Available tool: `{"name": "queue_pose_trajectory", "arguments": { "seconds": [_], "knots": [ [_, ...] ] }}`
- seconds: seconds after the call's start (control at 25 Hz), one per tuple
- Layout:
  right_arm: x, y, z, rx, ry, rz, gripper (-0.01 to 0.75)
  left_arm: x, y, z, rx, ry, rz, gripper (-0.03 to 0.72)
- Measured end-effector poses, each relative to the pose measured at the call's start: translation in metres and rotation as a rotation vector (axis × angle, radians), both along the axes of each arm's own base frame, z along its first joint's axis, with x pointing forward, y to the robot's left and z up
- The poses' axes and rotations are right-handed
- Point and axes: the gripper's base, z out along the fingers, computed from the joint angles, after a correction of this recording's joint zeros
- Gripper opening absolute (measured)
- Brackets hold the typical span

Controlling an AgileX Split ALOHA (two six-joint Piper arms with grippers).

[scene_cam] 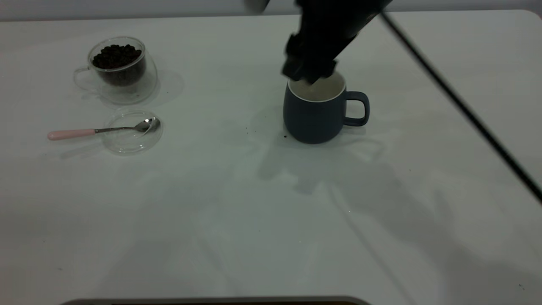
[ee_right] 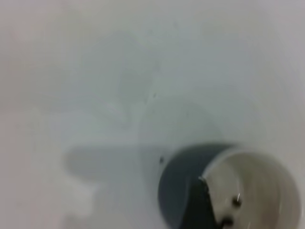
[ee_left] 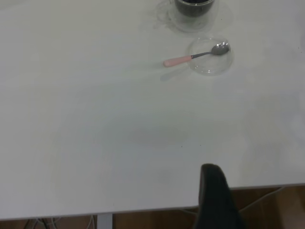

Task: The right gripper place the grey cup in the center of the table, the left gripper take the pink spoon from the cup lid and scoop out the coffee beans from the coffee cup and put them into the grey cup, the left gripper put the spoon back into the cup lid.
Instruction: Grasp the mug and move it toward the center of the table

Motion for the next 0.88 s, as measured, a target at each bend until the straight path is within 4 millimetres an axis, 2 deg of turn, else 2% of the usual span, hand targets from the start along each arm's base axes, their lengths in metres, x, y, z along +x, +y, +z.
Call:
{"name": "queue_pose_trajectory", "arguments": {
  "seconds": [0.16, 0.36, 0.68, 0.88],
  "knots": [
    [0.008, -0.032, 0.000, 0.012, 0.139, -0.086, 0.592, 0.000, 0.000, 0.000, 0.000, 0.000, 0.000, 0.514],
    [0.020, -0.059, -0.024, -0.007, 0.201, -0.167, 0.591, 0.000, 0.000, 0.000, 0.000, 0.000, 0.000, 0.514],
    [0.024, -0.062, -0.062, -0.064, 0.211, -0.155, 0.591, 0.000, 0.000, 0.000, 0.000, 0.000, 0.000, 0.514],
    [0.032, -0.045, -0.074, -0.073, 0.196, -0.110, 0.591, 0.000, 0.000, 0.000, 0.000, 0.000, 0.000, 0.514]
  ]
}}
